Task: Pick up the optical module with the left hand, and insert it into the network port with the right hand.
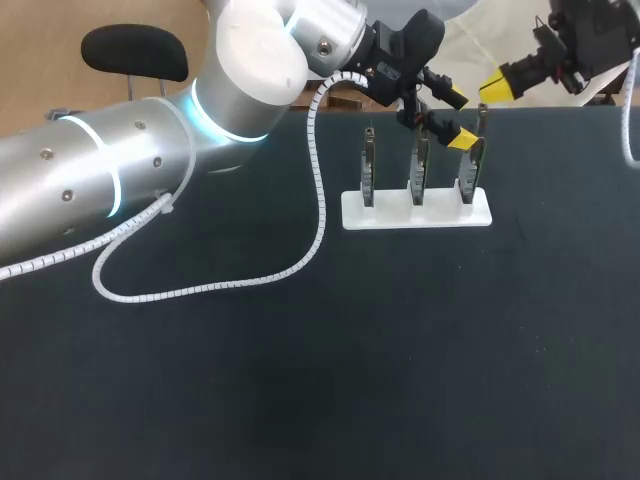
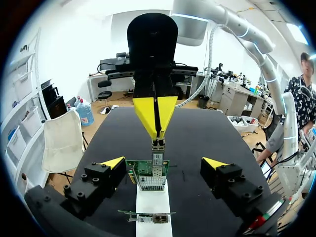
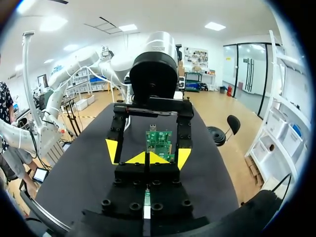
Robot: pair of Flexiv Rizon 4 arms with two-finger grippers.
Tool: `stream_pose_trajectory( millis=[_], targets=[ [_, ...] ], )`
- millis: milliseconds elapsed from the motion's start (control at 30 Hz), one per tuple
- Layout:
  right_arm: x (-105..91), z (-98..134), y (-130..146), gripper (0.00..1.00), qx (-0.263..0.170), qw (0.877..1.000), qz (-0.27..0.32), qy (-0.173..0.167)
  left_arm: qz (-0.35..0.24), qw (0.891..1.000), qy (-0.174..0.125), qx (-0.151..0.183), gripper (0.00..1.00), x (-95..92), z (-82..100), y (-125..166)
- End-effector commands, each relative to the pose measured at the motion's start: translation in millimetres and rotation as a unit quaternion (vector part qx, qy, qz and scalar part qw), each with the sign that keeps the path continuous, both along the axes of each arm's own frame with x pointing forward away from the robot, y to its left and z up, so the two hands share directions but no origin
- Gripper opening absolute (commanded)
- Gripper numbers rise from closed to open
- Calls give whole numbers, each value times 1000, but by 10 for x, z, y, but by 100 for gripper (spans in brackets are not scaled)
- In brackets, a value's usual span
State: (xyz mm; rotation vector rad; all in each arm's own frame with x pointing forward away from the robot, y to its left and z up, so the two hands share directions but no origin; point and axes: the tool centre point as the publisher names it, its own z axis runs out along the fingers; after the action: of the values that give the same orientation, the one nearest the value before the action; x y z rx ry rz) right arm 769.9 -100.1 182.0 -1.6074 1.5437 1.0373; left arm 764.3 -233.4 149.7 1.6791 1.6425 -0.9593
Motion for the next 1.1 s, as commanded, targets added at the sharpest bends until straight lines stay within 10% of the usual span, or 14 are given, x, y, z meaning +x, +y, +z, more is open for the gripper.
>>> stream_pose_trajectory(
  millis=[33,1100],
  targets=[
    [46,-26,12,0,-1,1000,2,2,-1,1000,1,1,100,17,1,-6],
    [18,-261,-12,0,-16,1000,1,27,-1,1000,1,1,100,17,1,-6]
  ],
)
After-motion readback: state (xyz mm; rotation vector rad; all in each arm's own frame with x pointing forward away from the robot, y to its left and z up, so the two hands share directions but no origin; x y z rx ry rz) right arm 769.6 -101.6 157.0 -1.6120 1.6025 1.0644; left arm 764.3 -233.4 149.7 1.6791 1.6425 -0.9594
